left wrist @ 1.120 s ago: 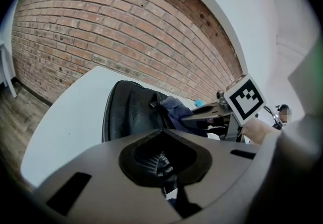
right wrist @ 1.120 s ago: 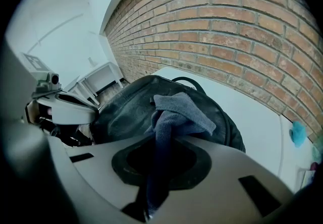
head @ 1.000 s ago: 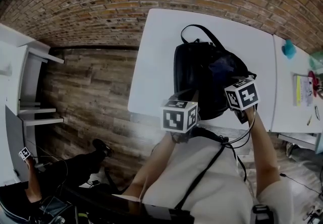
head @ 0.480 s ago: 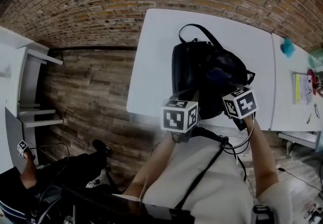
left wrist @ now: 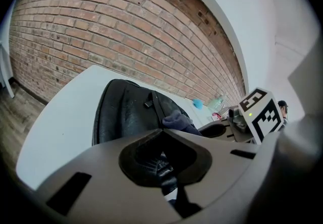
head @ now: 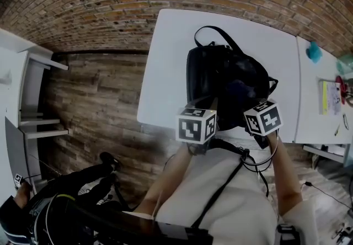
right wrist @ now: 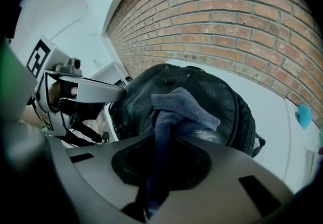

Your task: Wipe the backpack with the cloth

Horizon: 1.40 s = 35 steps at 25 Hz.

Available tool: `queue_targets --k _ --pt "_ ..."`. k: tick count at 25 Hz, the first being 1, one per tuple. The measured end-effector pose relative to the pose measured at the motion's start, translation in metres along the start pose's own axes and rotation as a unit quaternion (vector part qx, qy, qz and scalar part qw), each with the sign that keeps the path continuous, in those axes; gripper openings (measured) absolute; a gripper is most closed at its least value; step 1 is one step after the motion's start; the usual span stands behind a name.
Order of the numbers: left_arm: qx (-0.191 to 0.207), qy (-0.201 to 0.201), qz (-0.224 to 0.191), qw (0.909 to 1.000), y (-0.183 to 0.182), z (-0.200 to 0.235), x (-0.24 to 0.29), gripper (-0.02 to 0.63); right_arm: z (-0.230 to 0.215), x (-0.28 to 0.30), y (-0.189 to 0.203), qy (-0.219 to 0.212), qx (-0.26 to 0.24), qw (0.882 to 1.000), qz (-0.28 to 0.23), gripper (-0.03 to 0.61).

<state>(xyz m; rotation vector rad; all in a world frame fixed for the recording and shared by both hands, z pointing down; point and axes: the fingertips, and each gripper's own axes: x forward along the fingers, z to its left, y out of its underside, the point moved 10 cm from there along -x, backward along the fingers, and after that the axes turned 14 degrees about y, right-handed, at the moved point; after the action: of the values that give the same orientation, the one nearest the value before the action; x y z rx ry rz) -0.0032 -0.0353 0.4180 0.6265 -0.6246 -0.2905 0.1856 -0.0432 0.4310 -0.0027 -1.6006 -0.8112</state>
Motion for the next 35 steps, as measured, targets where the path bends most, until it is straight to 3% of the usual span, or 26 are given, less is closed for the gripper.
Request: queue_targets --k 7,12,18,23,35 --pt "0.0 0.0 -0.002 1.0 -0.003 0.0 0.004 0.003 -0.002 0.0 0.0 -0.012 -0.005 1.0 0.01 0.046" --pt "-0.002 -0.004 0.0 1.0 -0.005 0.002 0.004 0.003 -0.015 -0.015 -0.021 -0.023 -0.005 1.0 -0.017 0.048" --pt "-0.002 -0.003 0.003 1.0 -0.006 0.002 0.007 0.003 -0.051 -0.022 -0.061 0.036 -0.018 0.997 -0.073 0.046" --pt "-0.002 -0.005 0.005 1.0 -0.008 0.003 0.008 0.003 -0.079 -0.003 -0.091 0.059 0.011 0.992 -0.109 0.048" --pt "0.001 -0.003 0.016 0.9999 -0.005 0.002 0.011 0.003 -0.104 0.055 -0.105 0.099 0.021 0.992 -0.074 0.048"
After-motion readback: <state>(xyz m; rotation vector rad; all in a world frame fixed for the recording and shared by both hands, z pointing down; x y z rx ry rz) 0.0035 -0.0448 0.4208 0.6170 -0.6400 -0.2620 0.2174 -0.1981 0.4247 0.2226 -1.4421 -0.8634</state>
